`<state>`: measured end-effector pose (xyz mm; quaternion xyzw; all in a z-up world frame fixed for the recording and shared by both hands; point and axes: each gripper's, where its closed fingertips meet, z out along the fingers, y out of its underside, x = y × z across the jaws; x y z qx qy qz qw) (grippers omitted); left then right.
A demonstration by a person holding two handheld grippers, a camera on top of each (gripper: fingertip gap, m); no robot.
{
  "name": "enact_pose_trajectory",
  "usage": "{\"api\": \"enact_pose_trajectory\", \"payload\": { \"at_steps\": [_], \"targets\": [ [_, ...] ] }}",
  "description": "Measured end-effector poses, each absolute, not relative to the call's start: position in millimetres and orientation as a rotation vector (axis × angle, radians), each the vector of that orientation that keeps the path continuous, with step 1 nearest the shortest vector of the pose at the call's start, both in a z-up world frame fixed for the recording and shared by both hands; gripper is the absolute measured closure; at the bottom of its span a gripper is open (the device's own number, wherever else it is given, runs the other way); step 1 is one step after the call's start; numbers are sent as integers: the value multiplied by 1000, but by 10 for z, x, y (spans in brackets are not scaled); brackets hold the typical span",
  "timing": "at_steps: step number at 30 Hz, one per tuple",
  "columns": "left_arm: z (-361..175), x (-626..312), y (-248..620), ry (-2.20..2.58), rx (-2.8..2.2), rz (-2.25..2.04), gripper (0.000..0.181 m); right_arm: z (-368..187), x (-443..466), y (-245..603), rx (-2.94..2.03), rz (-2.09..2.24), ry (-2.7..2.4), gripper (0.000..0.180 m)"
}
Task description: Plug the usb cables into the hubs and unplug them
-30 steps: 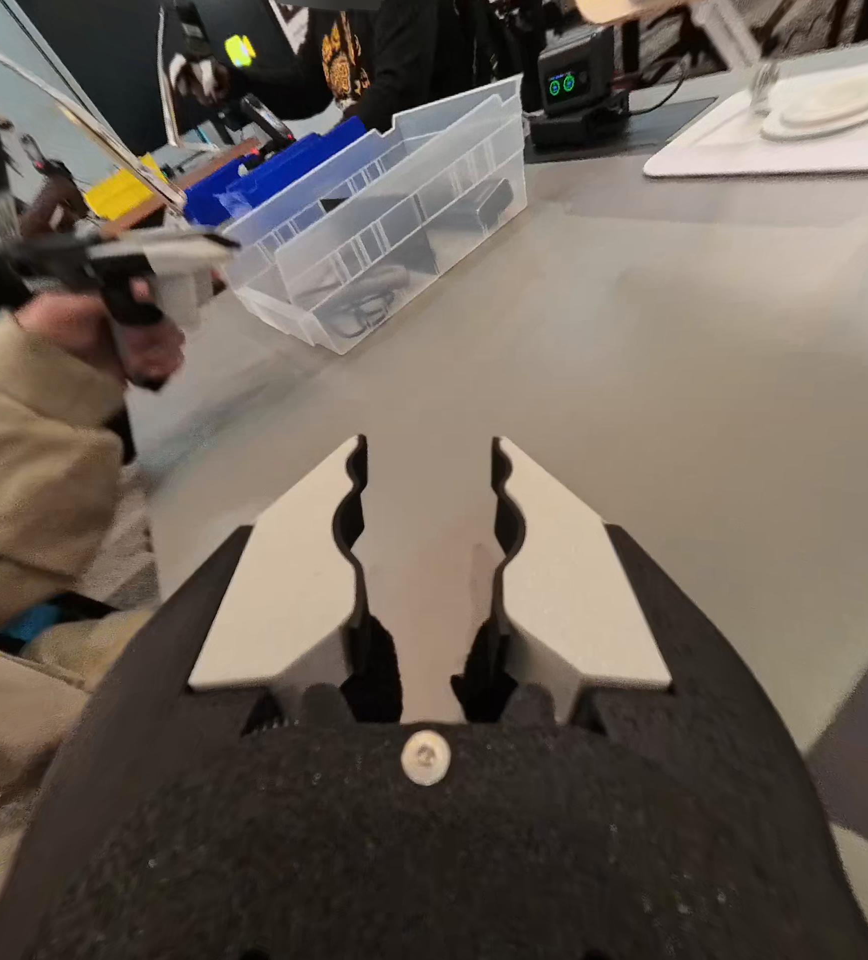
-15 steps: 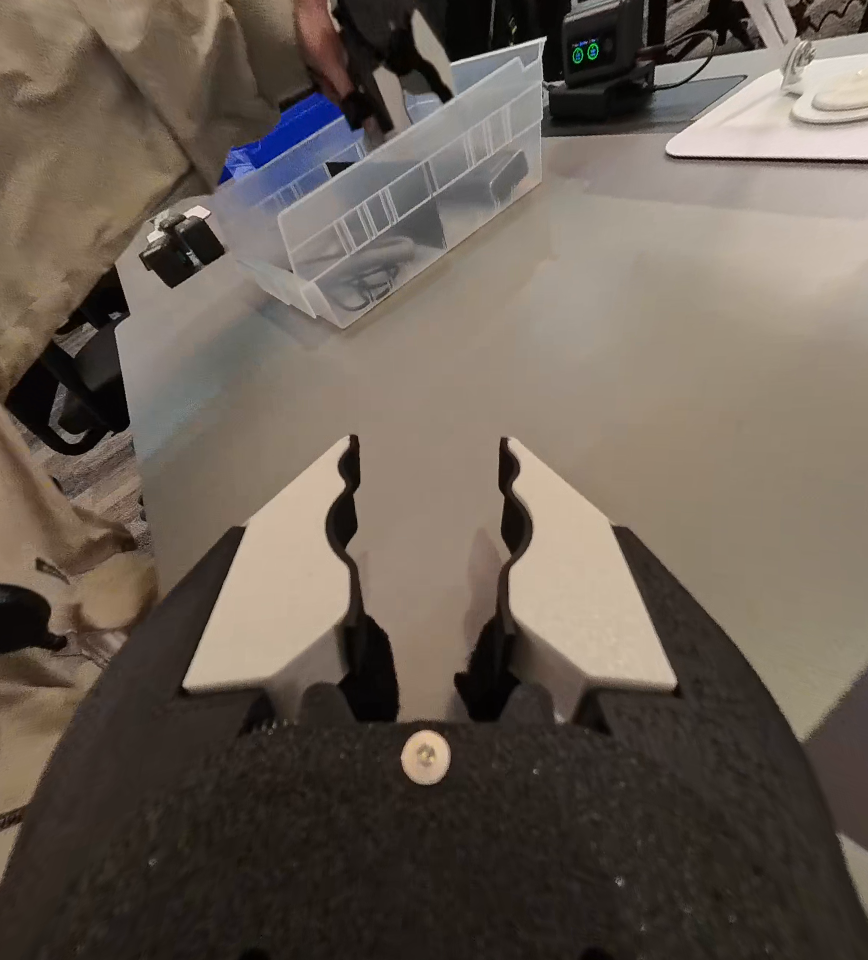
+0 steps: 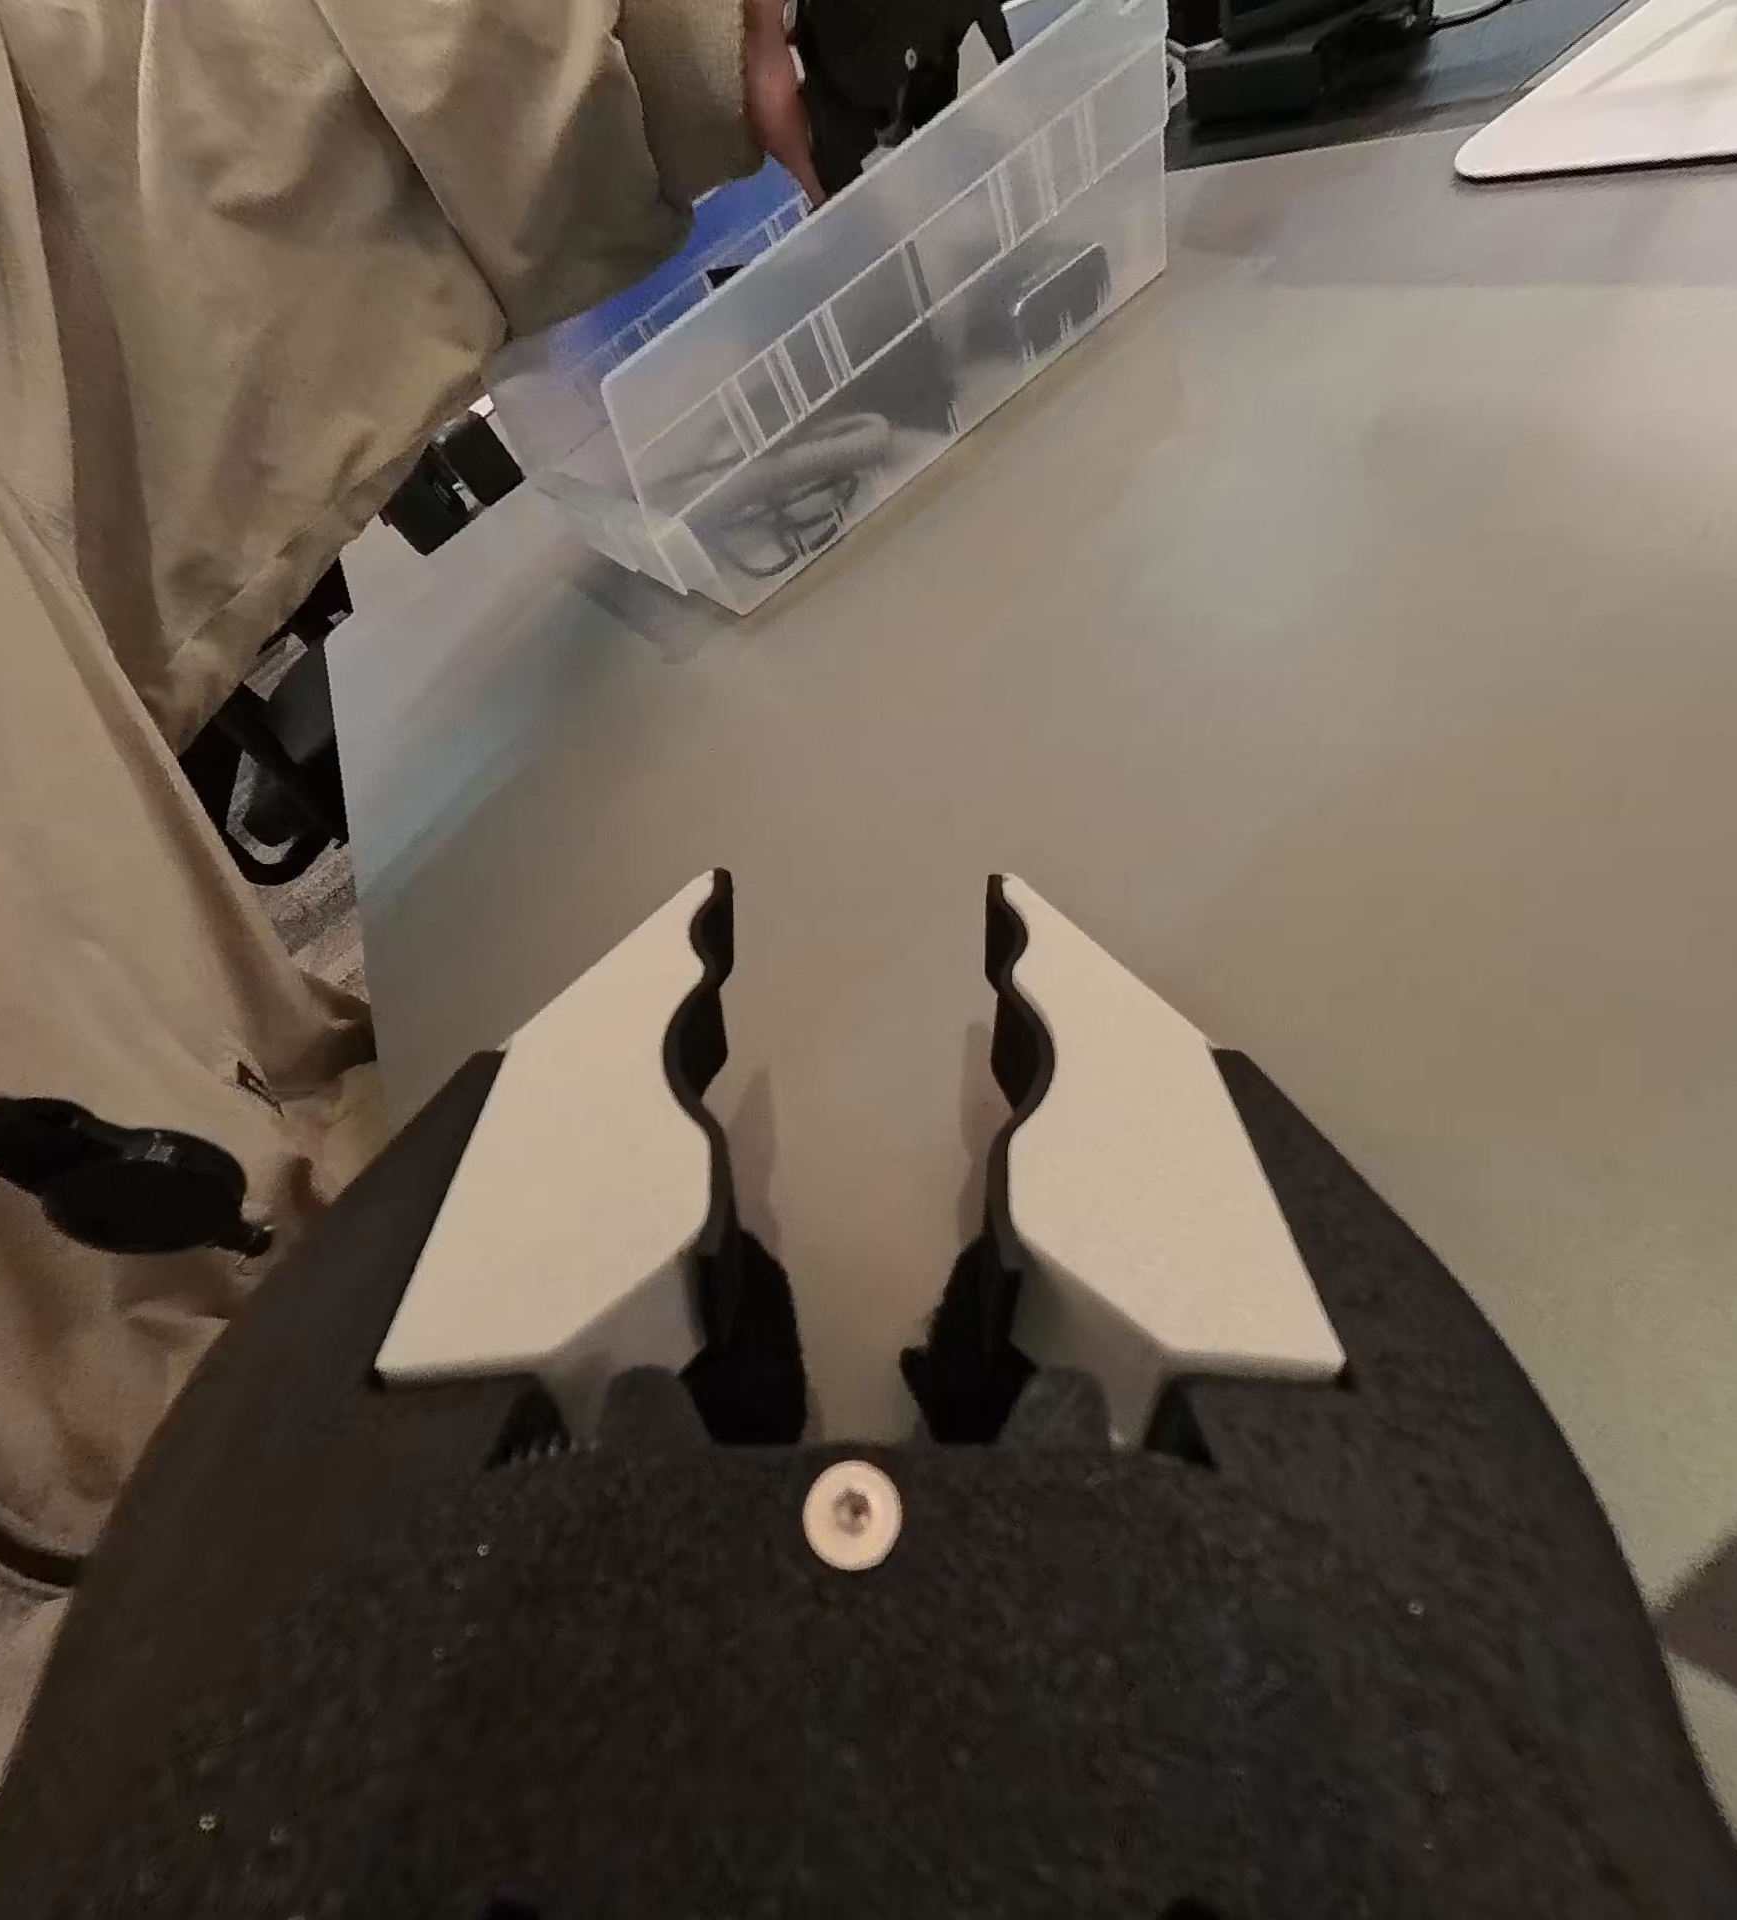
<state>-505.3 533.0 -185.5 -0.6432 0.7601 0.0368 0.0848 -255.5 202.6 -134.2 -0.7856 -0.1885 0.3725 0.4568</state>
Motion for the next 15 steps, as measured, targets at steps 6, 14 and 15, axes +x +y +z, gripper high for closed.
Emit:
{"api": "enact_pose_trajectory", "payload": {
  "at_steps": [6, 14, 15],
  "targets": [
    [-1530, -5011, 5301, 2117, -1828, 120, 122, -1249, -2531, 2031, -1908, 982, -412, 133],
    [-118, -4713, 5046, 1499, -1677, -180, 123, -1186, -2561, 2157, -1885, 871, -437, 125],
    [42, -4649, 4967, 1433, -1653, -218, 123, -1162, -2553, 2216, -1890, 823, -447, 125]
  ]
}}
